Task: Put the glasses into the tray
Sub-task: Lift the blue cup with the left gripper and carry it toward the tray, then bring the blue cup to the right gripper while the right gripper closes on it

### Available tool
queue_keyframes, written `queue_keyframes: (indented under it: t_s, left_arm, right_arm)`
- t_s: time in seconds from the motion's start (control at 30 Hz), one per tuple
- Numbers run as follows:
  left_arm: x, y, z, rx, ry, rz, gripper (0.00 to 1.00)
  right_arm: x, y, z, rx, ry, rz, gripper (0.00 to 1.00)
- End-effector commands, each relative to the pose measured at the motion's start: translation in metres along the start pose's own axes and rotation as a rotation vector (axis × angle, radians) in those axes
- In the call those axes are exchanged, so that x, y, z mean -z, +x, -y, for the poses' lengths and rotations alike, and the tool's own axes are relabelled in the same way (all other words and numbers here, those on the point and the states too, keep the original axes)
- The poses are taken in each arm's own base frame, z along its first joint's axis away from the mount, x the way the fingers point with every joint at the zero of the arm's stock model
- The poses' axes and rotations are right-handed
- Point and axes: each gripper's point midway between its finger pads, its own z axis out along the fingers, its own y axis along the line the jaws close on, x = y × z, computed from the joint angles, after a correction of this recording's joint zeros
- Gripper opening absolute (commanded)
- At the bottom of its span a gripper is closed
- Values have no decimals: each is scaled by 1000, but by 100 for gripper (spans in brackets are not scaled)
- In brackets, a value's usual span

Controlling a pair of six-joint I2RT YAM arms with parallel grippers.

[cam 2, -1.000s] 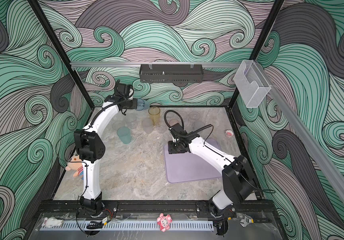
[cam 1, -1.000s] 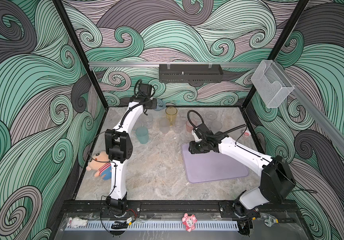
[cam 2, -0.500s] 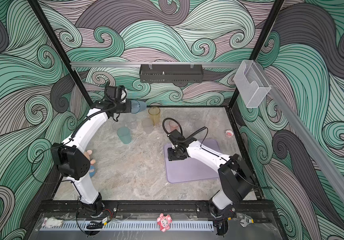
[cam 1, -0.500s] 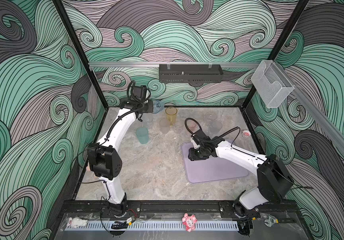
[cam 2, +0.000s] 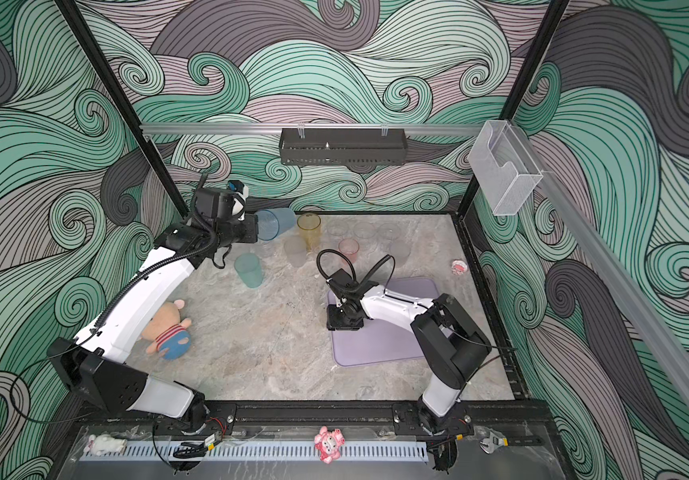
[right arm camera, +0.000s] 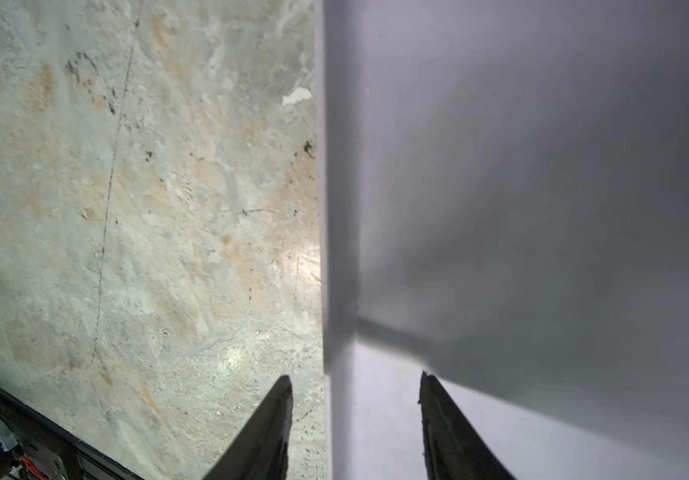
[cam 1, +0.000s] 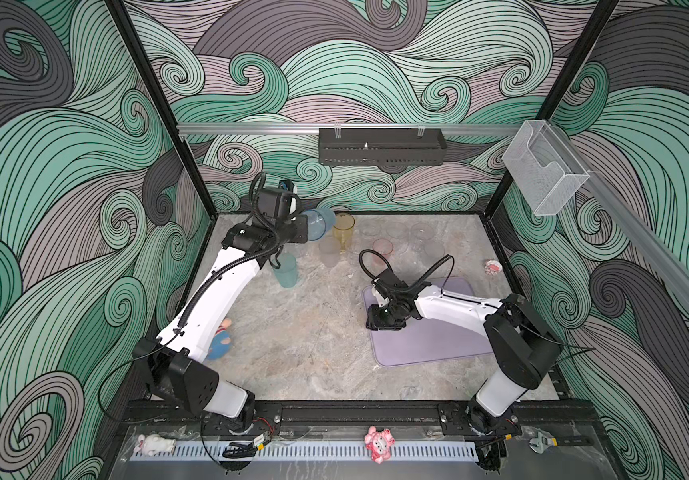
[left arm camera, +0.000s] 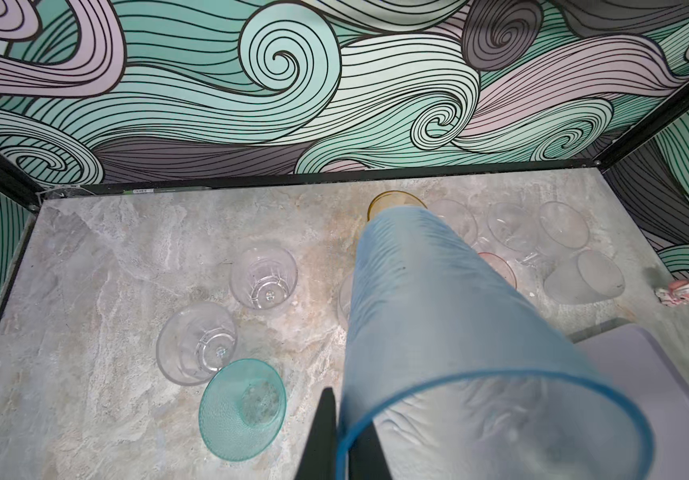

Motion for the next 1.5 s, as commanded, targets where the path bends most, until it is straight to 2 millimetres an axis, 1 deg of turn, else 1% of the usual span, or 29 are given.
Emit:
queue_keyframes:
  t_s: [0.0, 0.1, 0.2, 0.4, 0.5, 0.6, 0.67, 0.73, 0.83, 0.9, 0.97, 1.0, 1.07, 1.13, 1.17, 1.3, 1.4, 1.43, 1.47]
  left_arm:
    - [21, -5, 2, 5, -1, 38, 0]
    - [25, 1, 4, -3, 5, 30, 0]
    - [26, 5, 6, -6, 11, 21, 0]
    - [29, 16, 7, -12, 17, -1, 0]
    - [29, 22, 7, -12, 17, -13, 0]
    - [29, 25, 7, -20, 15, -30, 0]
    - [29, 32, 5, -32, 5, -66, 0]
    - [33, 39, 1, -44, -10, -105, 0]
    - [36, 55, -7, -62, -47, -163, 0]
    - [36, 68, -10, -61, -51, -205, 0]
    - [33, 81, -7, -48, -36, -250, 0]
    - [33, 87, -4, -44, -30, -268, 0]
    - [31, 94, 1, -40, -23, -288, 0]
    - [29, 100, 10, -43, -11, -302, 0]
    - [27, 102, 16, -45, -4, -307, 0]
    - [23, 112, 39, -71, 15, -337, 0]
    - [17, 125, 48, -85, 5, -366, 0]
    - [7, 136, 51, -88, -1, -408, 0]
    - [5, 140, 54, -82, 3, -425, 0]
  right_arm:
    - [-8, 1, -11, -28, -33, -1, 50]
    - [-15, 2, -18, -37, -47, -15, 50]
    - [-21, -1, -29, -36, -61, -18, 50]
    - [-29, -15, -54, -29, -98, -19, 50]
    - [-26, -21, -65, -14, -119, -13, 50]
    - [-15, -26, -66, 7, -113, 3, 51]
    - [-3, -28, -63, 16, -114, 20, 51]
    - [11, -28, -55, 14, -109, 38, 51]
    - [37, -28, -38, 6, -94, 82, 51]
    - [53, -27, -26, -12, -88, 112, 52]
    - [70, -29, -15, -36, -86, 144, 52]
    - [82, -31, -11, -49, -92, 168, 52]
    - [101, -36, -8, -58, -104, 209, 52]
    - [120, -42, -11, -50, -113, 252, 52]
    - [132, -45, -17, -41, -130, 270, 52]
    - [167, -55, -42, -24, -209, 325, 54]
    - [189, -62, -57, -5, -250, 370, 58]
    - [195, -64, -64, 5, -264, 381, 59]
    - [199, -65, -69, 12, -275, 385, 60]
